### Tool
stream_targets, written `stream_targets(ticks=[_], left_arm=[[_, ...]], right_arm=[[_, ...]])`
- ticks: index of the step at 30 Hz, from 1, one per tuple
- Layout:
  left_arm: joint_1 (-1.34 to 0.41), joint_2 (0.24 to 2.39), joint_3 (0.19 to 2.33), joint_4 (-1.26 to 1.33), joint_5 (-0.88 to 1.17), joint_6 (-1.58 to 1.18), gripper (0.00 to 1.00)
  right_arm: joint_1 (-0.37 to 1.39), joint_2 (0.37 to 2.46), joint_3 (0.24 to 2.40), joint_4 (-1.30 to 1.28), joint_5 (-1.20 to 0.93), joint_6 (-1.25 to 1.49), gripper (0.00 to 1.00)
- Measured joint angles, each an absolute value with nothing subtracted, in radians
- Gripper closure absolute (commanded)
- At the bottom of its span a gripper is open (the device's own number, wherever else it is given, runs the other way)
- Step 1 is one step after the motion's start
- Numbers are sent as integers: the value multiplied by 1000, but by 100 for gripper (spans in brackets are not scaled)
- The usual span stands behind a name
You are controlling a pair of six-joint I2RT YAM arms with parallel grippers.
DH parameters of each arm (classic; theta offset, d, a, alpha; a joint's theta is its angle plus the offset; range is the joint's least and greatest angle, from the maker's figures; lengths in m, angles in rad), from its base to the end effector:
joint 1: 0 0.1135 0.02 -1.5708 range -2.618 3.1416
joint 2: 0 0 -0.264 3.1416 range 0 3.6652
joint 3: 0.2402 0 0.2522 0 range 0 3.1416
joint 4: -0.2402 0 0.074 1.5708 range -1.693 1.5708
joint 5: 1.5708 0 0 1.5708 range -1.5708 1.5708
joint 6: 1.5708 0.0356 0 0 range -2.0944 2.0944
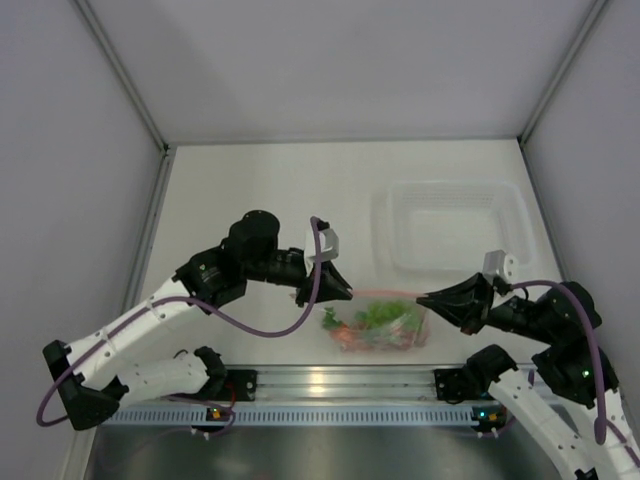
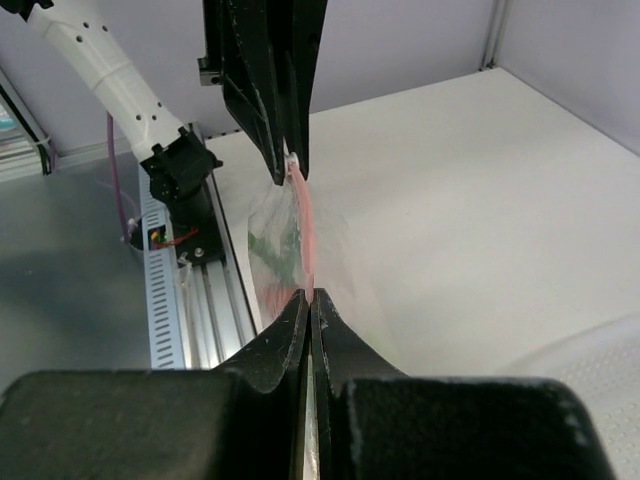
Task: Open the zip-top bag and remove the fake food
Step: Unzip the zipper food storage bag at the center of the board.
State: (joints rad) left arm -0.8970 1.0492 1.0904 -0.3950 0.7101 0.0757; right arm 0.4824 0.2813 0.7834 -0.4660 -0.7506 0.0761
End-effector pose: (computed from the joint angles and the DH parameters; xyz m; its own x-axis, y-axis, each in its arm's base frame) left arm 0.1226 -0.1907 0.3774 -0.1419 0.2696 -0.9525 0.9877 -0.0252 -0.1543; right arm 0.0350 0.0457 0.3609 -0.0398 0.0419 -0.9983 -0.9428 0.3294 0.0514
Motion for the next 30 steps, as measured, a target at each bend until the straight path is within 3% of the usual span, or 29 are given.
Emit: stream_targets(ticks=[16,30], left_arm=[[-897,863,1051,-439,610,-21,100],[-896,836,1051,-602,554,1,100]], right_arm=[[482,224,841,-571,-665,43,100],[482,202,860,-600,-546,45,100]])
